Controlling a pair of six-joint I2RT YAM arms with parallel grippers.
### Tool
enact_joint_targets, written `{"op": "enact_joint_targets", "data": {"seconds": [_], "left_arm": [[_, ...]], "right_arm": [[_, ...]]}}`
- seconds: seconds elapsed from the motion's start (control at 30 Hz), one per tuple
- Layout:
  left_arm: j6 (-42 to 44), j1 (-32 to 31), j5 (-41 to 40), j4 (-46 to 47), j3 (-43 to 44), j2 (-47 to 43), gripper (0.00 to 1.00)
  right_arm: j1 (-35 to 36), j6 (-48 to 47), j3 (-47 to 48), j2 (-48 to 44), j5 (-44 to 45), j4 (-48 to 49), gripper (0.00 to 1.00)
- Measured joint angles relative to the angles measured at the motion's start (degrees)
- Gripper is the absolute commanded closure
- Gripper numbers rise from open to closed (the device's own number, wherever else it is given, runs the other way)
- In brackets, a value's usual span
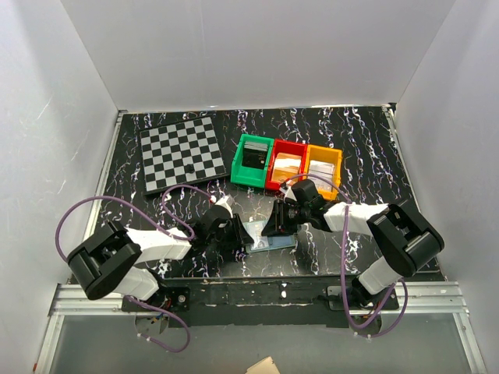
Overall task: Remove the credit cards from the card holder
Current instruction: Remove the credit card from the card holder.
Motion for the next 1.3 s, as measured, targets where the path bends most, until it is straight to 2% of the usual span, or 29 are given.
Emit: {"op": "enact_joint_targets", "data": {"seconds": [0.73,1.17,1.3], "left_arm": [[-0.2,0.3,0.2,1.3,0.0,1.3,0.86],[-0.2,0.4,0.2,1.6,0.0,1.6,0.89],[-0.2,0.4,0.2,1.6,0.0,1.6,0.85]], "right_arm": [[0.0,-0.1,-0.4,0.0,-0.2,0.1,0.60],[-0.3,2.3,-5.0,-1.3,-1.6,7.8,0.60],[-0.3,2.3,-5.6,-1.7,-1.6,8.3,0.60]]}}
